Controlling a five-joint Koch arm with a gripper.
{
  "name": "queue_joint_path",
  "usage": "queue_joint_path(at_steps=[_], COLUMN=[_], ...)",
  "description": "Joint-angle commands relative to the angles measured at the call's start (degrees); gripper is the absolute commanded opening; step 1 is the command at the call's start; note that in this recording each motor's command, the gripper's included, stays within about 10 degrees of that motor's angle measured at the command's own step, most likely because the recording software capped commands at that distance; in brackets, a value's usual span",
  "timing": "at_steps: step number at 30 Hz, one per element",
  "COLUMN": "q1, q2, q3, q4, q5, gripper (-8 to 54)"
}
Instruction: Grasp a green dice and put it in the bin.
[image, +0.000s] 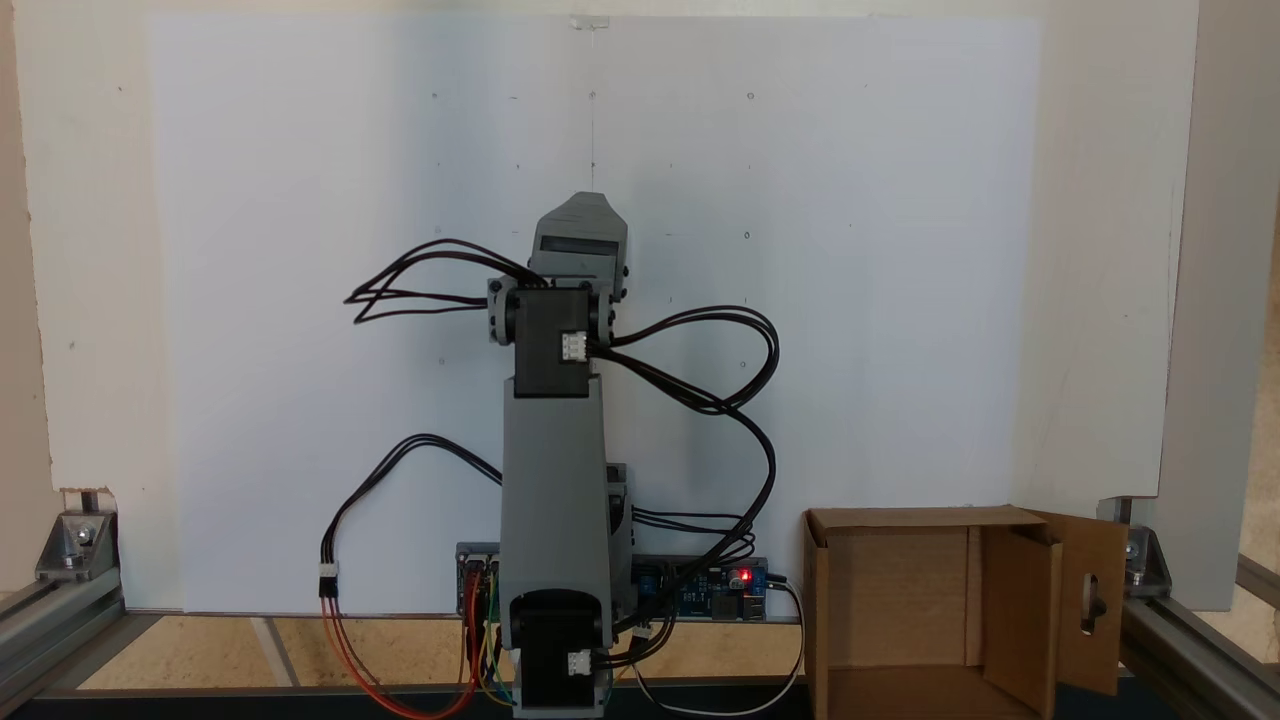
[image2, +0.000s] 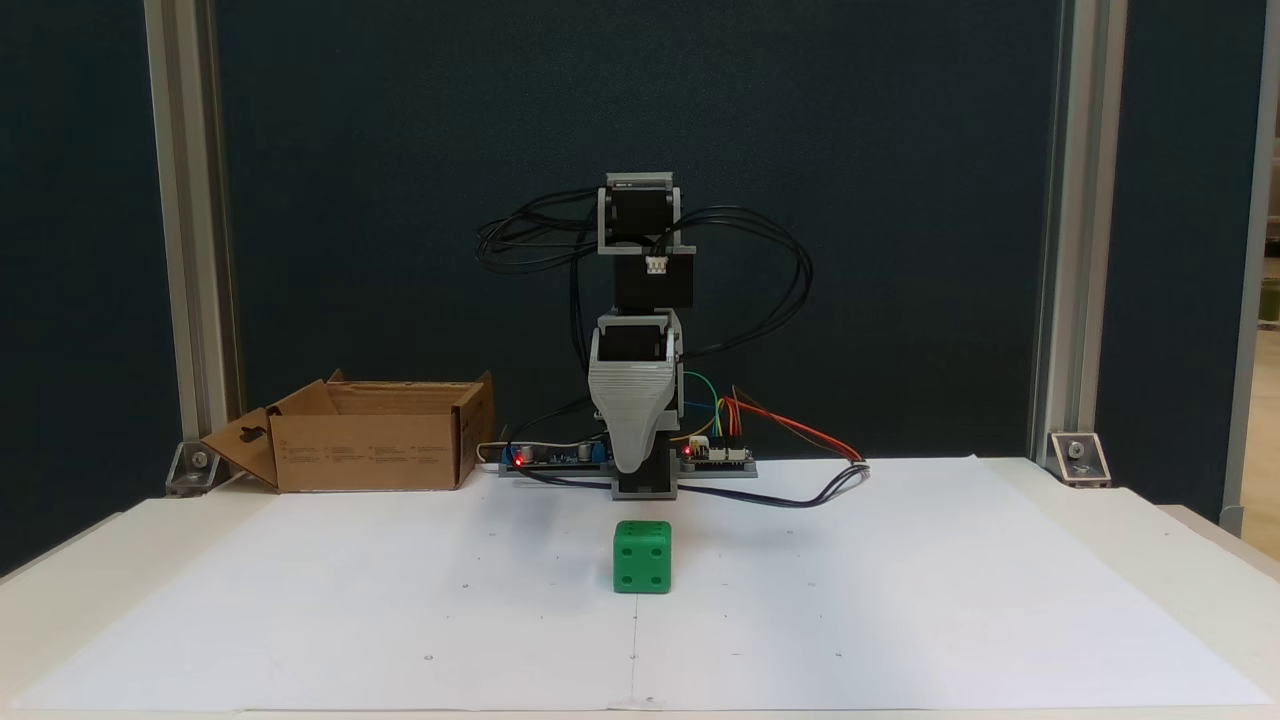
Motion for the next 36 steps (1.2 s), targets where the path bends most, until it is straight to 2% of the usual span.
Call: queue_joint_path(at_steps=[1,19,36], q1=[-0.62,-0.70,-0.62], q2=[-0.62,-9.05,-11.43], q3=[-4.13,-3.69,-0.18], q4=[-2.29,-3.43,-9.76], q5=[2.20,2.72,3.96], gripper=[43.2,43.4,43.4])
